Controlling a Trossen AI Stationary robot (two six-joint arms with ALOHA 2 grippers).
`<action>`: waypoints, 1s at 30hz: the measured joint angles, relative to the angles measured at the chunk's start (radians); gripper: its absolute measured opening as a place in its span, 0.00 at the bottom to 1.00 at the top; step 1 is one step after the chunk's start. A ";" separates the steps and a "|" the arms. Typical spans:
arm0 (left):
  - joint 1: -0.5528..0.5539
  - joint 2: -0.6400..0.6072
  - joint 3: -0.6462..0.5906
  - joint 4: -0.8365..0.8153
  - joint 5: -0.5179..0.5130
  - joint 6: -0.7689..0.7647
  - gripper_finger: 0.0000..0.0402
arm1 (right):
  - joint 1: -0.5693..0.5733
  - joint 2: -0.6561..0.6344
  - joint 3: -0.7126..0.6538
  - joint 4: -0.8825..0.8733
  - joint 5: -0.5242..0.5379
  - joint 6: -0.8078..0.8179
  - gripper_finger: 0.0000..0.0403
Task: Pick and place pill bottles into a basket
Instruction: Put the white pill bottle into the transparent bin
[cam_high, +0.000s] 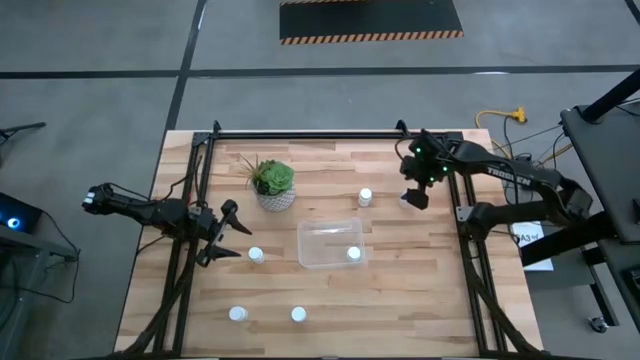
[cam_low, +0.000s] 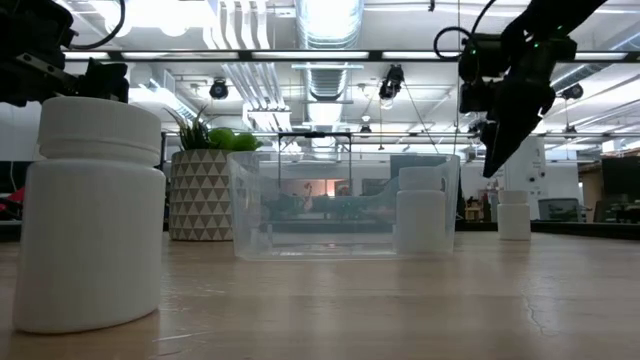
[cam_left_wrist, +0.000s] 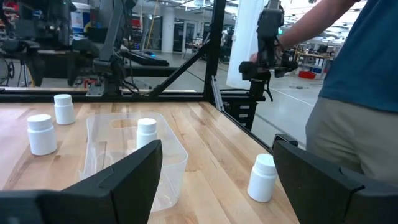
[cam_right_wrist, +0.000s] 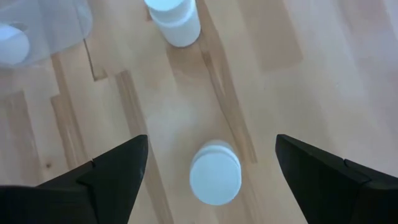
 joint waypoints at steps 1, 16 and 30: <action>0.000 0.000 0.000 0.000 0.000 0.000 0.72 | 0.000 0.010 0.000 0.001 0.000 0.000 0.84; 0.000 0.000 0.000 0.000 0.000 0.000 0.72 | 0.000 0.046 -0.022 -0.024 0.002 -0.005 0.82; 0.000 0.000 0.000 0.000 0.000 0.000 0.72 | 0.000 0.046 -0.035 -0.011 0.012 -0.003 0.82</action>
